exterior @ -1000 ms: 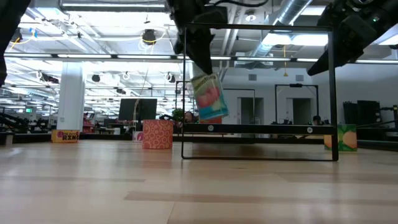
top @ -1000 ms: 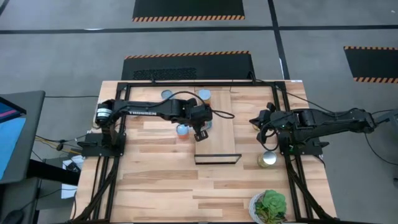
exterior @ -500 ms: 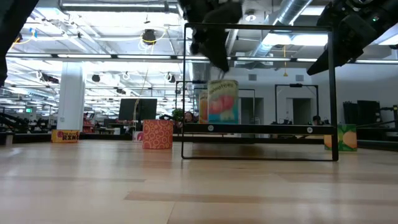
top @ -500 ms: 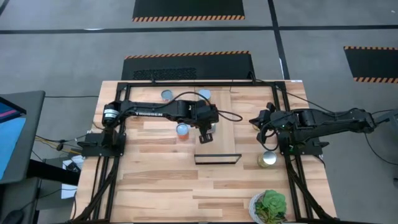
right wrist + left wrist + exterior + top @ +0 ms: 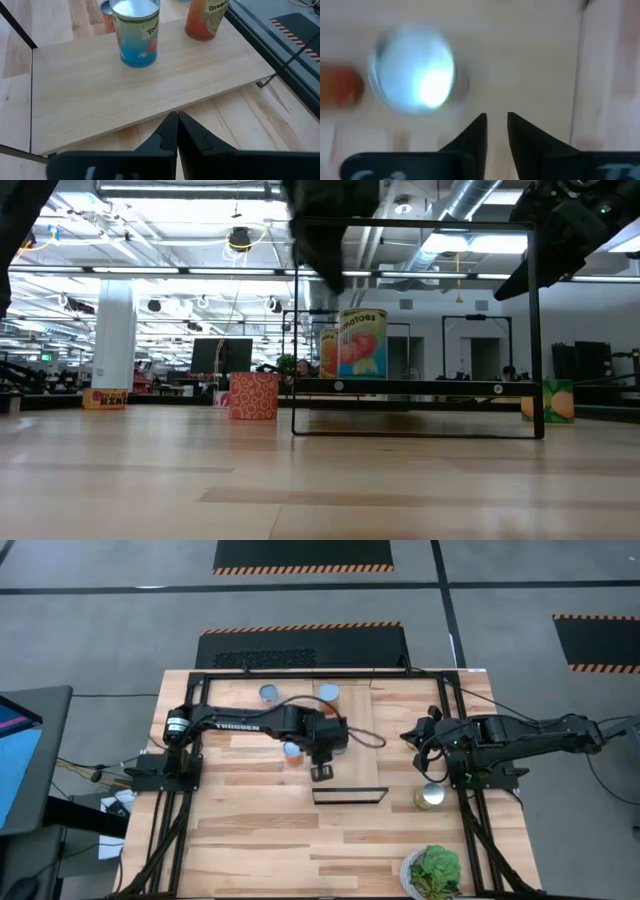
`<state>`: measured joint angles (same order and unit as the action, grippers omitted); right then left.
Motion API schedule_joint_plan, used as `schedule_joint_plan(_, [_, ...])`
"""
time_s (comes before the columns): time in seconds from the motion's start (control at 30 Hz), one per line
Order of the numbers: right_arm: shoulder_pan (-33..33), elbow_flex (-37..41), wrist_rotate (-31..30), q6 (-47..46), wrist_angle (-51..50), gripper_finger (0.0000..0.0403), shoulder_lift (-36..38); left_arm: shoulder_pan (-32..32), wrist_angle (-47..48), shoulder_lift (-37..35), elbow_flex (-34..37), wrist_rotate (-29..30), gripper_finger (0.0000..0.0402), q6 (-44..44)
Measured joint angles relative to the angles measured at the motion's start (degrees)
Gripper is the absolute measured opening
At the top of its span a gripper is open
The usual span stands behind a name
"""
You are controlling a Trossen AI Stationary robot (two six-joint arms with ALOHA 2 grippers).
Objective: Pick and place cans onto a shelf
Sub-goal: Put the canned tomatoes on the shelf
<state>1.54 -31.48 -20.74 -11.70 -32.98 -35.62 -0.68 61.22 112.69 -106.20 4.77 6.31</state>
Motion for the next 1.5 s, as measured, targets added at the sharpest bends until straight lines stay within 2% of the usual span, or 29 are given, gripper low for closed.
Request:
schedule_joint_plan(0.1, [0.0,0.0,0.0,0.0,0.0,0.0028,0.0,0.1,1.3,0.6,0.5,3.1,0.0018,-0.6])
schedule_joint_plan(0.17, [0.0,0.0,0.0,0.0,0.0,0.0028,0.0,-0.1,1.0,1.1,0.6,3.6,0.0006,-1.3])
schedule_joint_plan(0.53, [0.0,0.0,0.0,0.1,0.0,0.0028,0.0,-1.6,-5.7,7.1,0.6,3.7,0.0000,-7.0])
schedule_joint_plan(0.83, [0.0,0.0,-0.1,0.1,0.0,0.0028,0.0,-5.4,-16.5,7.4,0.6,12.8,0.0000,-13.3])
schedule_joint_plan(1.03, [0.0,0.0,-0.1,0.1,0.0,0.0028,0.0,-7.0,-20.5,7.3,0.6,13.1,0.0000,-14.6])
schedule_joint_plan(1.13, [0.0,0.0,-0.1,0.1,0.0,0.0028,0.0,-6.1,-15.7,6.1,0.4,11.5,0.0000,-12.0])
schedule_joint_plan(1.23, [0.0,0.0,-0.1,0.7,1.2,0.0028,-0.1,-4.1,-5.4,5.1,-1.6,9.0,0.0000,-8.7])
schedule_joint_plan(1.37, [0.0,0.0,0.6,5.5,8.8,0.0028,-2.2,-1.2,8.7,4.1,-4.6,11.9,0.0000,-5.9])
schedule_joint_plan(1.5, [0.0,-0.1,1.3,11.4,18.0,0.0028,-6.6,0.8,19.9,2.0,-4.7,15.4,0.0000,-3.4])
